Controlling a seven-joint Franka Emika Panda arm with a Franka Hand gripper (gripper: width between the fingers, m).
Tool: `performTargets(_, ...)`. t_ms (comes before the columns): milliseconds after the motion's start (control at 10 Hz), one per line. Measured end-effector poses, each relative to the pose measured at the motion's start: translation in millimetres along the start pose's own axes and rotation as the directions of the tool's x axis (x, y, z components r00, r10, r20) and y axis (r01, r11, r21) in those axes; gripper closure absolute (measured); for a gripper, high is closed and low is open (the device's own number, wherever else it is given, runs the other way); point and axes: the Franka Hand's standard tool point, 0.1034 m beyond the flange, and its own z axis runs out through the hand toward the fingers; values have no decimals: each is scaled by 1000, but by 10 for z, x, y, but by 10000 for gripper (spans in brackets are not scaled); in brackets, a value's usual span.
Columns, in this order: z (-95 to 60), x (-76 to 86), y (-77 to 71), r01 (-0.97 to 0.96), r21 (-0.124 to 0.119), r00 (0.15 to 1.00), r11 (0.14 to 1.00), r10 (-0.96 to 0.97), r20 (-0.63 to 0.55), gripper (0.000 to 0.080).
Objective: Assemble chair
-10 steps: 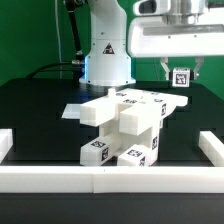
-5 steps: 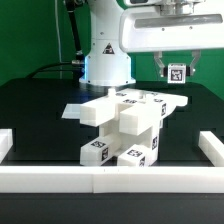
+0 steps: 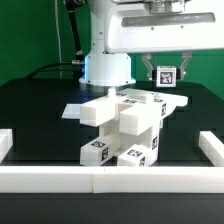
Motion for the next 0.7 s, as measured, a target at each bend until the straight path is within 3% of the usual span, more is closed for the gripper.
performTargets(100, 0, 137, 83, 28, -5, 1000, 1000, -28, -11, 520)
performTargets(200, 0, 176, 111, 21, -7, 1000, 1000, -21, -7, 520)
performTargets(700, 31, 177, 162, 39, -12, 999, 999, -39, -3, 520)
